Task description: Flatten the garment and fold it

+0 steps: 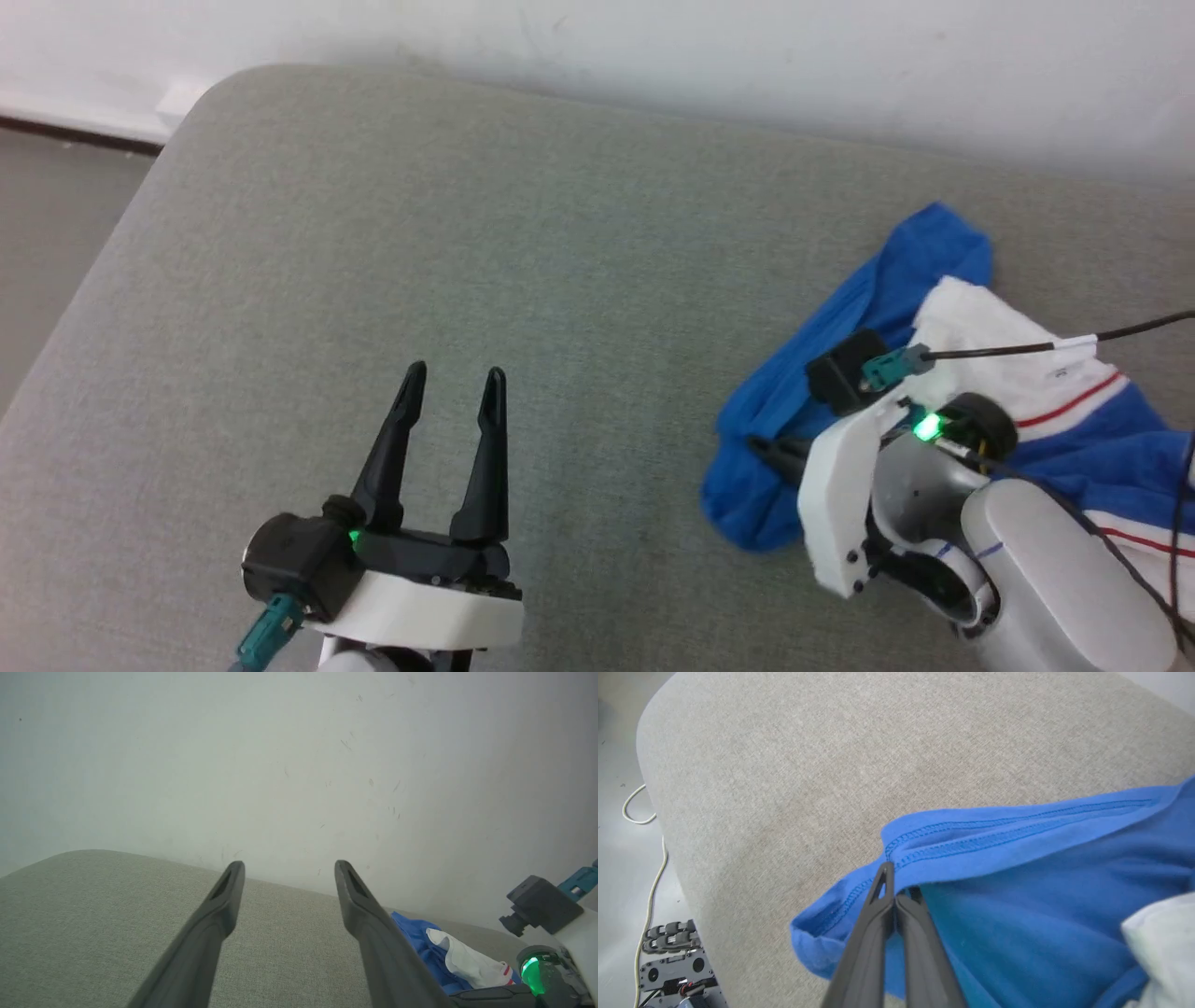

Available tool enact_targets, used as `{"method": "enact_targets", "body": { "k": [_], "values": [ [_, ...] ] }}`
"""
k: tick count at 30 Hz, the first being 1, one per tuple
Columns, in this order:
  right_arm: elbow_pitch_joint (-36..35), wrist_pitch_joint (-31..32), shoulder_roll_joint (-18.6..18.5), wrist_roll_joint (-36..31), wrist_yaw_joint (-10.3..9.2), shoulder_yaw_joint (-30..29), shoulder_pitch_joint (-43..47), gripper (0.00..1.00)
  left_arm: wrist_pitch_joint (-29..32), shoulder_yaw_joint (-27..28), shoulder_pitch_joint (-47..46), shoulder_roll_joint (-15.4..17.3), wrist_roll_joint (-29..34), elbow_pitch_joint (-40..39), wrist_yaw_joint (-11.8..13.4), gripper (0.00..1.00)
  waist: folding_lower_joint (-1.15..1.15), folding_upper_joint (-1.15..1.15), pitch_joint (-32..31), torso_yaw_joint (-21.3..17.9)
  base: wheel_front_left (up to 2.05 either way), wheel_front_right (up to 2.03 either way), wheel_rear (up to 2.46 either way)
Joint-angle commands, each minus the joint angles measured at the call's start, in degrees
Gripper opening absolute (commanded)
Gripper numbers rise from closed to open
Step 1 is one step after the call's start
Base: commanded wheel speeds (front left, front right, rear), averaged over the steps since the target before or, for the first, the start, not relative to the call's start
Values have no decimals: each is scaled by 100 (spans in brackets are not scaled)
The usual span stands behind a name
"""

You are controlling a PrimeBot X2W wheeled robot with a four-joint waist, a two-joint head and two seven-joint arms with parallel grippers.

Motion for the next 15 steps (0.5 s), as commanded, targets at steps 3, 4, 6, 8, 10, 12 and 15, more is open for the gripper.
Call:
{"method": "enact_targets", "body": {
  "k": [3, 4, 6, 8, 10, 12, 15],
  "values": [
    [-552, 362, -134, 603, -4, 345, 293, 0, -26, 55, 9, -9, 36, 26, -36, 100, 0, 0, -224, -292, 0, 0, 0],
    [-718, 504, -193, 788, -4, 435, 425, 0, -26, 65, 13, -9, 37, 29, -44, 100, 0, 0, -235, -327, 0, 0, 0],
    [-1085, 834, -373, 1139, -4, 684, 718, 0, -26, 71, 19, -9, 29, 27, -50, 100, 0, 0, -235, -380, 0, 0, 0],
    [-1428, 1141, -611, 1436, -4, 857, 1036, 0, -26, 47, 20, -9, 10, 15, -44, 100, 0, 0, -207, -414, 0, 0, 0],
    [-1711, 1434, -889, 1684, -4, 936, 1360, 0, -26, 12, 25, -9, -12, 6, -35, 100, 0, 0, -156, -432, 0, 0, 0],
    [-1921, 1674, -1191, 1850, -4, 933, 1636, 0, -26, -22, 14, -9, -43, 18, -31, 100, 0, 0, -101, -432, 0, 0, 0],
    [-2097, 1742, -1506, 1827, -4, 759, 1881, 0, -26, -59, 0, -9, -65, 40, -23, 100, 0, 0, -30, -431, 0, 0, 0]
  ]
}}
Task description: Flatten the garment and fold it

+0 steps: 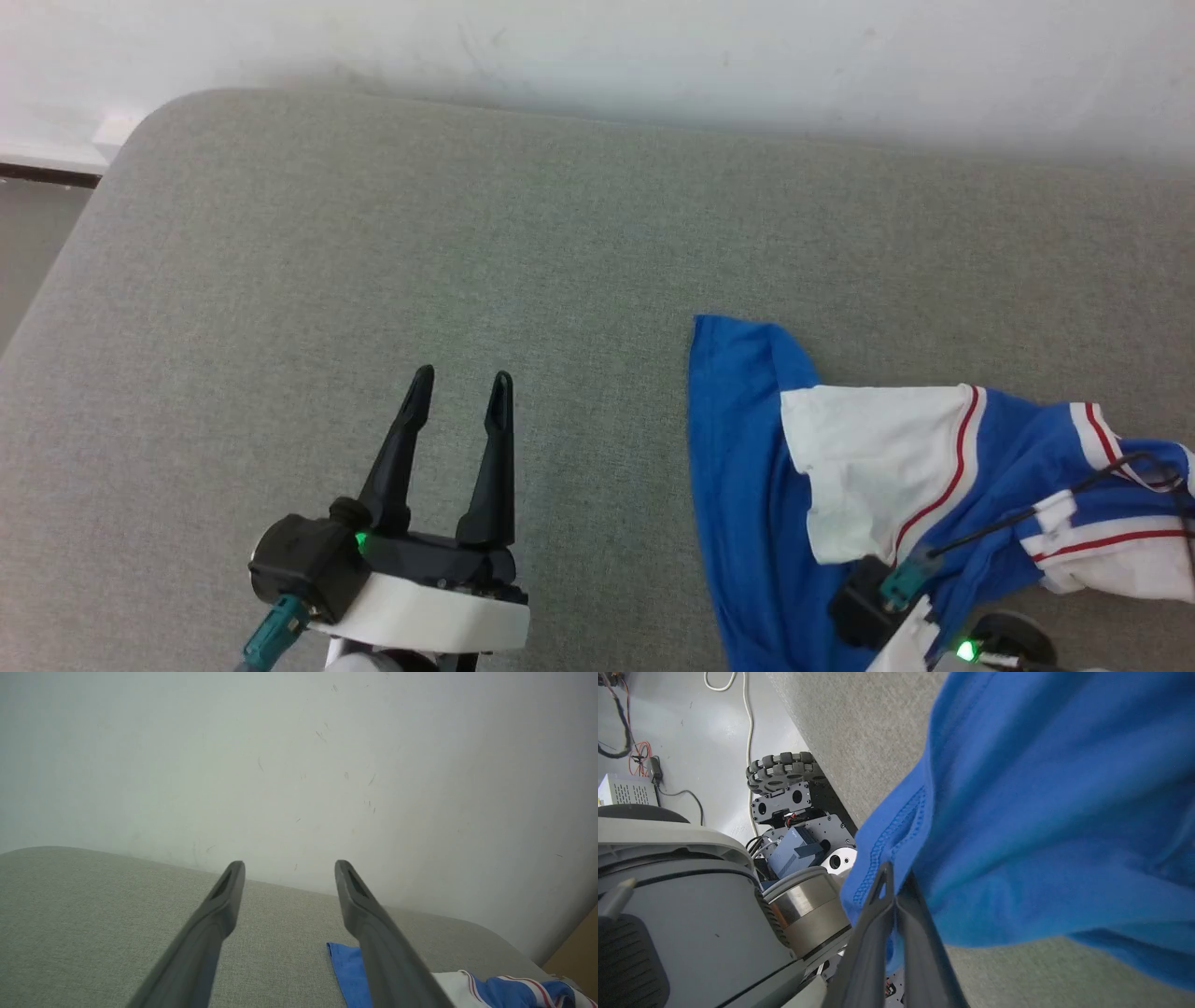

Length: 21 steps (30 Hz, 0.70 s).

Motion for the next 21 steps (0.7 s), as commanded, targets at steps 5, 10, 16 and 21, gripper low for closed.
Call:
{"method": "enact_targets", "body": {
  "k": [5, 10, 16, 21],
  "values": [
    [-210, -530, 192, -290, -4, -385, -31, 100, -26, -3, -26, -7, -23, 65, 3, 100, 0, 1, 14, -32, 0, 0, 0],
    [-279, -1348, 827, -494, -4, -1157, -180, 100, -26, 43, 27, -7, 44, 99, -29, 100, 0, 1, -172, -69, 0, 0, 0],
    [-460, -2753, 1786, -1803, -4, -2964, -5, 100, -26, 193, 197, -7, 225, 77, -130, 100, 0, 1, -356, -188, 0, 0, 0],
    [-799, -3836, 2644, -3150, -4, -4346, 569, 100, -26, 297, 404, -7, 443, -19, -174, 100, 0, 1, -402, -363, 0, 0, 0]
  ]
}}
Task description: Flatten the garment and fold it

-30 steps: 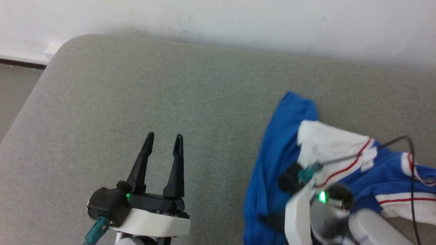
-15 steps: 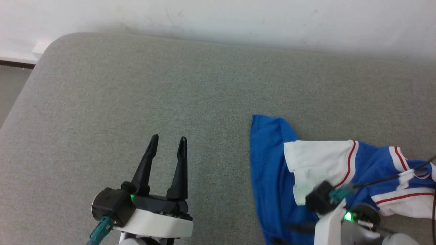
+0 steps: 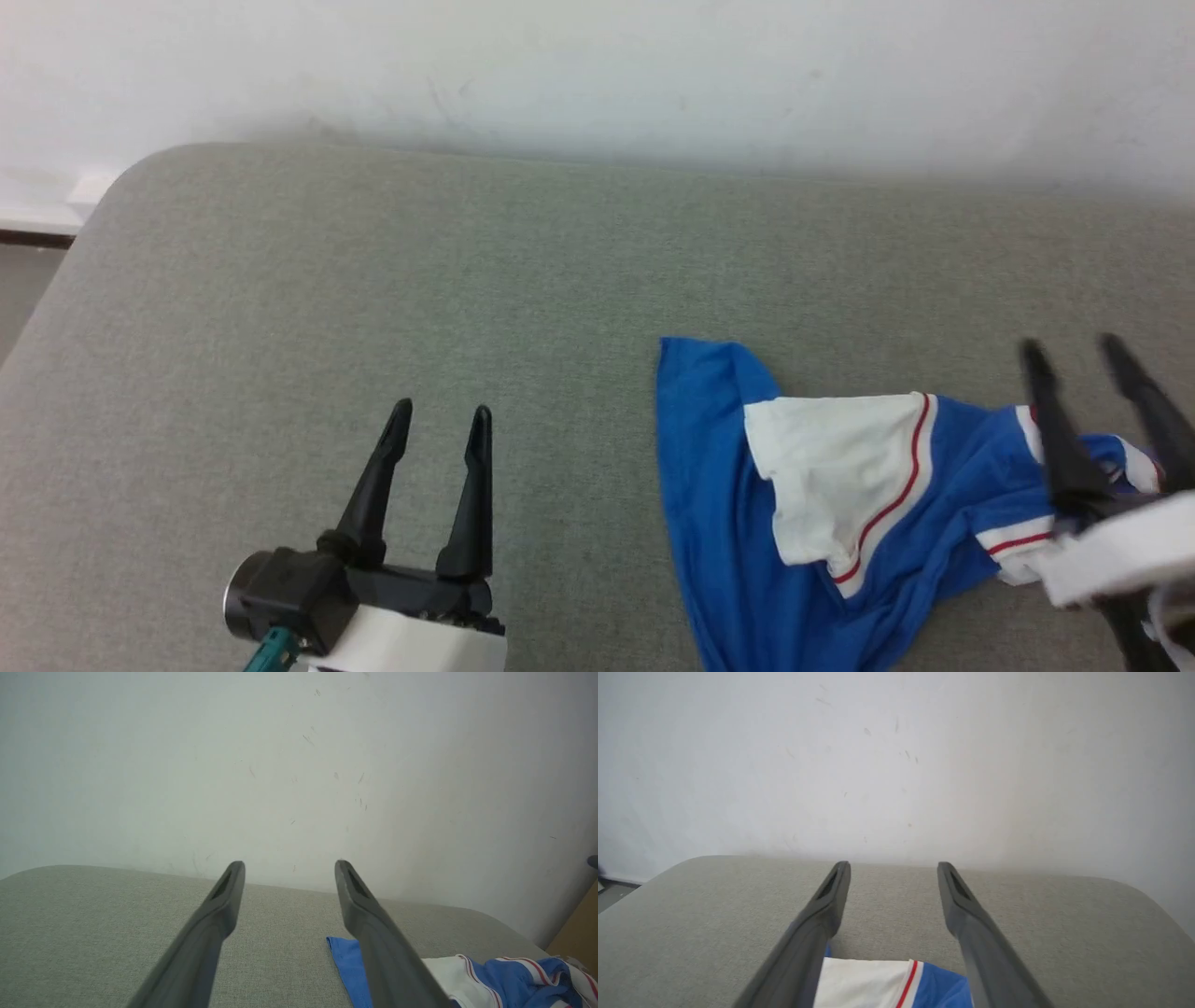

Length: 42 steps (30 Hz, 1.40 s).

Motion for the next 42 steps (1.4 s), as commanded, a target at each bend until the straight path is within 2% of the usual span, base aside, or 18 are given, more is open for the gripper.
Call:
{"method": "enact_targets", "body": {
  "k": [1, 4, 6, 12, 16, 17, 20, 21, 22, 23, 25, 29, 36, 42],
  "values": [
    [-118, -320, 191, -273, -4, -319, 262, 100, -27, 44, 126, -6, 79, -48, -35, 100, 1, 1, -32, -135, 0, 0, 0],
    [-207, -800, 347, -599, -4, -859, 691, 100, -27, 95, 257, -6, 164, -93, -33, 100, 1, 1, -28, -275, 0, 0, 0],
    [-141, -970, 362, -383, -4, -1082, 934, 100, -27, 88, 323, -6, 257, -129, -13, 100, 1, 1, -8, -393, 0, 0, 0],
    [-1, -1239, 367, -70, -4, -1241, 1057, 100, 129, -216, -174, 269, 686, -14, -219, 100, 1, 1, 162, -682, 0, 0, 0],
    [-11, -1220, 367, -38, -4, -1227, 895, 100, 927, -700, -1124, 581, 813, 350, -458, 100, 1, 1, 307, -753, 0, 0, 0],
    [-11, -1220, 367, -38, -4, -1227, 895, 100, 927, -700, -1124, 581, 813, 350, -458, 100, 1, 1, 307, -753, 0, 0, 0],
    [-23, -1195, 368, 18, -4, -1215, 802, 100, 1816, -1247, -1958, 840, 786, 859, -534, 100, 1, 1, 467, -774, 0, 0, 0],
    [1, -1161, 368, 86, -4, -1178, 760, 100, 2257, -1773, -2543, 1026, 716, 1201, -545, 100, 1, 1, 591, -799, 0, 0, 0],
    [4, -1155, 368, 116, -4, -1151, 737, 100, 2449, -2025, -2815, 1110, 628, 1387, -547, 100, 1, 1, 660, -815, 0, 0, 0],
    [4, -1155, 368, 116, -4, -1151, 737, 100, 2449, -2025, -2815, 1110, 628, 1387, -547, 100, 1, 1, 660, -815, 0, 0, 0],
    [12, -1146, 368, 163, -4, -1101, 684, 100, 2725, -2494, -3348, 1277, 478, 1747, -549, 100, 1, 1, 797, -856, 0, 0, 0],
    [20, -1151, 368, 195, -4, -1034, 546, 100, 3006, -3013, -4111, 1387, 96, 2449, -550, 100, 1, 1, 1049, -965, 0, 0, 0],
    [49, -1115, 368, 248, -4, -985, 359, 100, 3513, -3881, -4861, 1551, -481, 3529, -551, 100, 1, 1, 1376, -1124, 0, 0, 0],
    [126, -1120, 368, 297, -4, -967, 257, 100, 3966, -4592, -5211, 1658, -1067, 3994, -551, 100, 1, 1, 1559, -1148, 0, 0, 0]
  ]
}}
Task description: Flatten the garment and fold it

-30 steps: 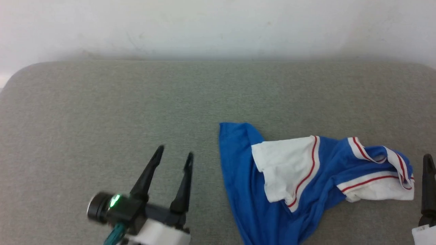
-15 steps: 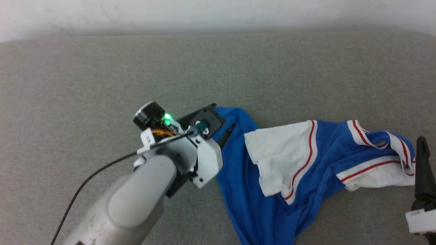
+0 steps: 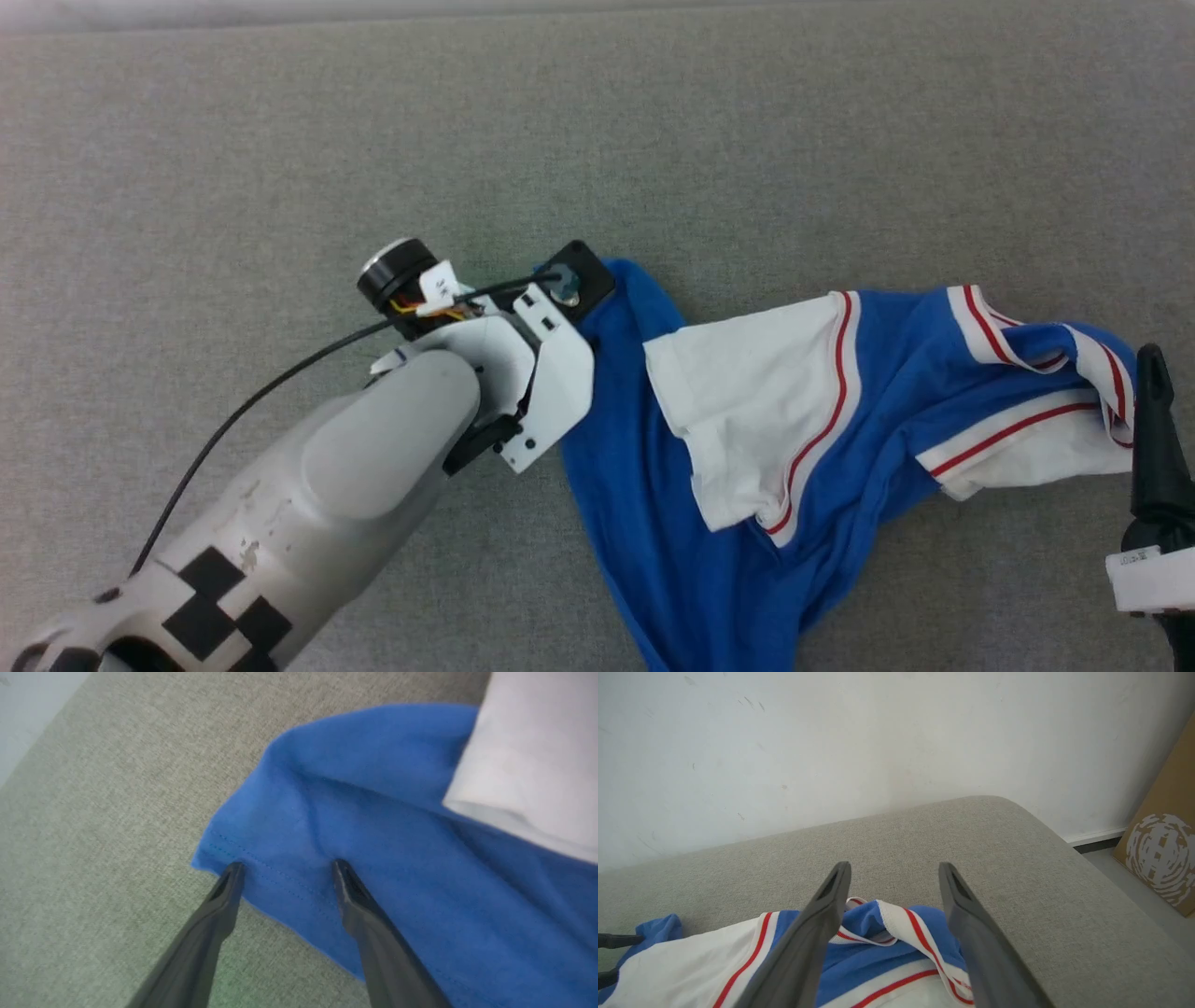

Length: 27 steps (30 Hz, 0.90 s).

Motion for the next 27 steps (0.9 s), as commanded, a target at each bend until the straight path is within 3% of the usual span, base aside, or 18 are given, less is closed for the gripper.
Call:
{"method": "enact_targets", "body": {
  "k": [1, 2, 3, 4, 11, 17, 20, 24, 27],
  "values": [
    [13, 3, 17, 31, -4, 25, -102, 100, 174, -219, 120, 65, -100, 205, -37, 100, 0, 0, 81, -29, 0, 0, 0],
    [24, 5, 17, 32, -4, 29, -116, 100, 233, -325, 86, 64, -207, 228, -37, 89, 0, 0, 93, -21, 0, 0, 0],
    [34, 9, 17, 33, -4, 37, -132, 100, 255, -422, 50, 57, -305, 231, -37, 15, 0, 0, 101, -10, 0, 0, 0],
    [47, 11, 17, 36, -4, 45, -146, 100, 263, -514, 20, 48, -405, 228, -37, 0, 0, 0, 99, 5, 0, 0, 0],
    [129, 17, 17, 41, -4, 42, -112, 100, -279, -543, -207, -10, -706, 206, -6, 0, 0, 0, -131, 253, 0, 0, 0],
    [200, 53, 17, 50, -4, 103, 14, 100, -928, 85, 142, 198, -1180, -206, 398, 0, 0, 0, -563, 492, 0, 0, 0],
    [245, 53, 17, 68, -4, 63, 122, 100, -1212, 482, 665, 636, -1436, -808, 822, 0, 0, 0, -740, 638, 0, 0, 0],
    [284, 55, 17, 100, -4, 77, 240, 100, -1577, 1155, 1811, 1497, -1837, -1786, 1709, 0, 0, 0, -854, 766, 0, 0, 0],
    [316, 55, 17, 123, -4, 77, 290, 100, -1790, 1615, 2994, 1927, -2291, -2618, 2465, 0, 0, 0, -878, 857, 0, 0, 0]
  ]
}}
